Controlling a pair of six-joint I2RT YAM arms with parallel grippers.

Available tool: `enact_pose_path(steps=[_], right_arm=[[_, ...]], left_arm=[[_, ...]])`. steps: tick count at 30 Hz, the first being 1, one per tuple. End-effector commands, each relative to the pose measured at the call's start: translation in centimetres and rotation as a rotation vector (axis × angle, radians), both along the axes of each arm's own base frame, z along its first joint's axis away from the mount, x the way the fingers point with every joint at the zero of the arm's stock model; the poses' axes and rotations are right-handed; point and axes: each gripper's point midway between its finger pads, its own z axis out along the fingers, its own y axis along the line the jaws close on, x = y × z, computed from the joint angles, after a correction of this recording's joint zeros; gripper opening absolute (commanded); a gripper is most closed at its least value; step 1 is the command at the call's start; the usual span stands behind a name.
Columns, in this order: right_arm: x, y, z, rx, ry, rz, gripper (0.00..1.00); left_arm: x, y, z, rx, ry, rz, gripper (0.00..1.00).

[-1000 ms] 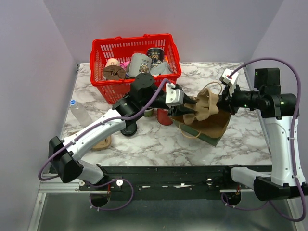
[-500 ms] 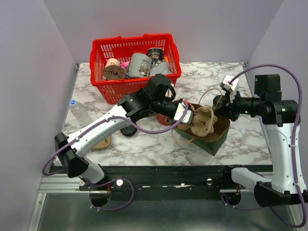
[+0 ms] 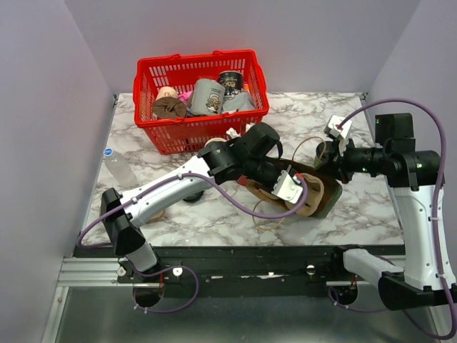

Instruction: Pack the takeout coffee

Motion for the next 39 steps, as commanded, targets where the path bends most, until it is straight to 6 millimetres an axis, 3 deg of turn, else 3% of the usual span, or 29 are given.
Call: enact_pose_path(steps=[1, 8, 15, 19, 20, 27, 30, 31, 32, 37, 39], right_arm=[[-1.7, 0.6, -0.5, 0.021, 0.021, 0.045, 0.01], [-1.5, 0.9, -0.9, 0.039, 0.048, 0.039, 0.01], [-1.3, 1.3, -0.4, 0.057, 0.05, 0.063, 0.01], [-1.4, 1.6, -0.4, 0.061, 0.057, 0.076, 0.01], [-1.5, 1.6, -0.5, 0.051, 0.051, 0.087, 0.0], [-2.1, 1.5, -1.3, 0.03, 0.057, 0.092, 0.01], [-1.9, 1.4, -1.5, 0.031, 0.065, 0.07, 0.01], [-1.6, 1.3, -1.7, 0.03, 0.062, 0.06, 0.01], [-1.4, 1.2, -1.8, 0.025, 0.063, 0.047, 0.0], [0.0, 0.7, -1.5, 0.007, 0.034, -0.006, 0.01], [0.6, 0.4, -1.2, -0.005, 0.011, -0.034, 0.01]], left_arm=[[0.5, -0.6, 1.0, -0.017, -0.042, 0.037, 0.0], [0.5, -1.3, 2.2, -0.133, -0.072, 0.055, 0.0], [0.3, -1.7, 0.3, -0.117, -0.05, 0.029, 0.0], [1.8, -2.3, -0.1, -0.083, -0.091, 0.057, 0.0], [1.8, -2.1, -1.4, -0.025, -0.083, 0.055, 0.0], [3.5, -1.1, -2.6, 0.074, -0.149, 0.108, 0.0], [2.9, -0.7, -3.0, 0.122, -0.161, 0.08, 0.0], [2.8, -0.6, -2.2, 0.118, -0.168, 0.075, 0.0], [2.5, -0.1, -2.8, 0.157, -0.154, 0.064, 0.0], [2.2, 0.5, -2.0, 0.178, -0.185, 0.02, 0.0], [1.7, 1.1, -3.2, 0.25, -0.162, -0.021, 0.0]])
